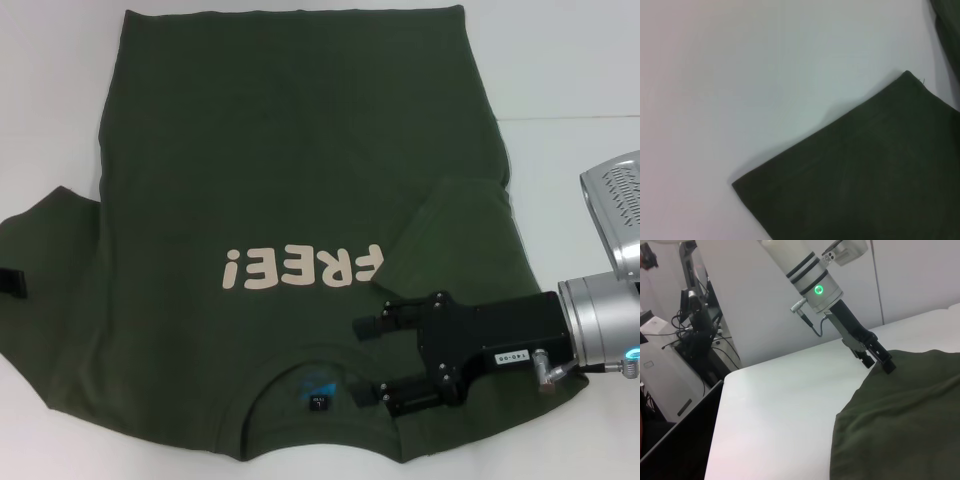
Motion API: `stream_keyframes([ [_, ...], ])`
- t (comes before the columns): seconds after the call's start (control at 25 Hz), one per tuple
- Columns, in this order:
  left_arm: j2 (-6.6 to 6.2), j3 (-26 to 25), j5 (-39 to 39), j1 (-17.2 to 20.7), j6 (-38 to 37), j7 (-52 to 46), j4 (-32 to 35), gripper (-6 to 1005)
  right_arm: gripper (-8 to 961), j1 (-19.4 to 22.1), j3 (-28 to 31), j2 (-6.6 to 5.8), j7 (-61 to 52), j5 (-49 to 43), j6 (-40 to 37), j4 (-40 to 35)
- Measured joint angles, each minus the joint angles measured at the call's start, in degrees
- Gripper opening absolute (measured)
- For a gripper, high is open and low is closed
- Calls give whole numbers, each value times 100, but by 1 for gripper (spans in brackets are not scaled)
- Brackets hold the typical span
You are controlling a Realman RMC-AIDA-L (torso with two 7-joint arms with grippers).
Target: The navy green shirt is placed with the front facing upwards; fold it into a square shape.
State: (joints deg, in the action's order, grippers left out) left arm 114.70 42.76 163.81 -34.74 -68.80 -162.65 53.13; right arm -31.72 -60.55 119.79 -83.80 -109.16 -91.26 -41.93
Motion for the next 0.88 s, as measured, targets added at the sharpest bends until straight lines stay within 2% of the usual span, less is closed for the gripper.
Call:
stream_keyframes([
  [0.88, -27, 81, 2, -1, 115, -1, -128, 919, 834, -70, -10, 0, -22, 0, 68, 19],
])
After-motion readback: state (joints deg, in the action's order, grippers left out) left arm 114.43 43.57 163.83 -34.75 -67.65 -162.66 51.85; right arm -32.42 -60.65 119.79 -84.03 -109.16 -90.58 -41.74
